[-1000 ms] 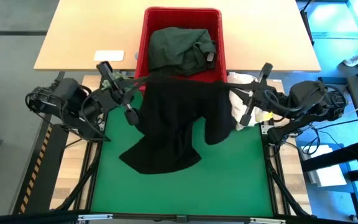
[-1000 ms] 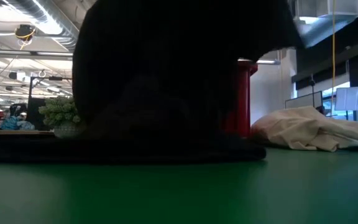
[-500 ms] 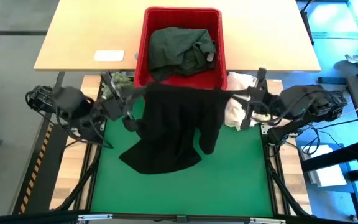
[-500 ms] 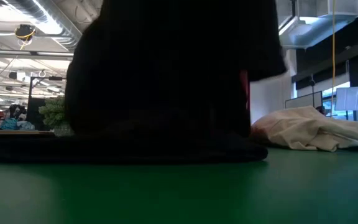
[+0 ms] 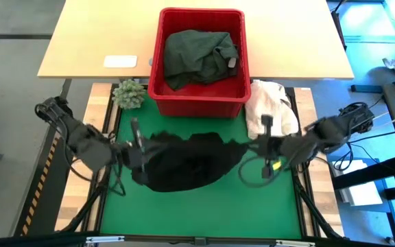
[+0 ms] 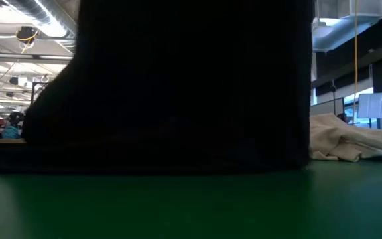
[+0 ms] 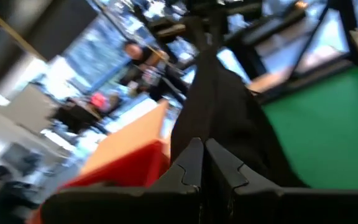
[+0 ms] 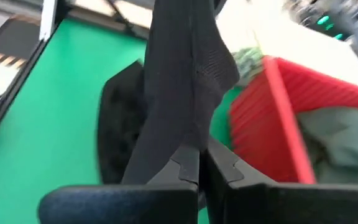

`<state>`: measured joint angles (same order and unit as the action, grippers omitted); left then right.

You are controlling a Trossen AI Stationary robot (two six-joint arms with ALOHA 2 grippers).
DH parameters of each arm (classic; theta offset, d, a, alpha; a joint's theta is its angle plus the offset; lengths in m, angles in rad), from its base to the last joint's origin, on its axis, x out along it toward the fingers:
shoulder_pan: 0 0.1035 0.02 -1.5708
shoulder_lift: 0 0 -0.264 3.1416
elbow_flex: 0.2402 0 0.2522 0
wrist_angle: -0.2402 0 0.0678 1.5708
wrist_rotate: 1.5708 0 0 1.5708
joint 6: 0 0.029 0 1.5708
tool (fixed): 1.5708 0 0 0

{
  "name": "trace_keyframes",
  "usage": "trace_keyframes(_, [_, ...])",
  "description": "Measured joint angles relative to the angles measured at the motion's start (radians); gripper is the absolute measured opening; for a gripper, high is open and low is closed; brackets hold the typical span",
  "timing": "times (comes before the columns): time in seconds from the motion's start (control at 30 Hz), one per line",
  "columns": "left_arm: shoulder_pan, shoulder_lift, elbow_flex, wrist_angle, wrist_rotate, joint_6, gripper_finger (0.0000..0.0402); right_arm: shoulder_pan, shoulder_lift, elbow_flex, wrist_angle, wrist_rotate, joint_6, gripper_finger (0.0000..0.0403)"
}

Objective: Fold laundry
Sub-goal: Fold the black shirt

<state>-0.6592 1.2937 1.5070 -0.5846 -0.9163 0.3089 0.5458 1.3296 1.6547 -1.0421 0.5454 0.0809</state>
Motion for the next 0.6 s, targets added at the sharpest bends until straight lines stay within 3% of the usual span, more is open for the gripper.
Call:
trace_keyframes(0.17, [-0.060,0.098,0.000,-0.074,0.073,-0.179,0.0000,0.089,0.001,-0.173,0.093,-0.067,0.098,0.0000])
trace_keyframes(0.4, [-0.115,0.255,0.000,-0.084,0.254,-0.387,0.0000,0.189,0.002,-0.386,0.313,-0.231,0.162,0.0000])
trace_keyframes(0.6, [-0.126,0.359,-0.002,-0.067,0.425,-0.581,0.0000,0.246,0.002,-0.483,0.425,-0.332,0.191,0.0000])
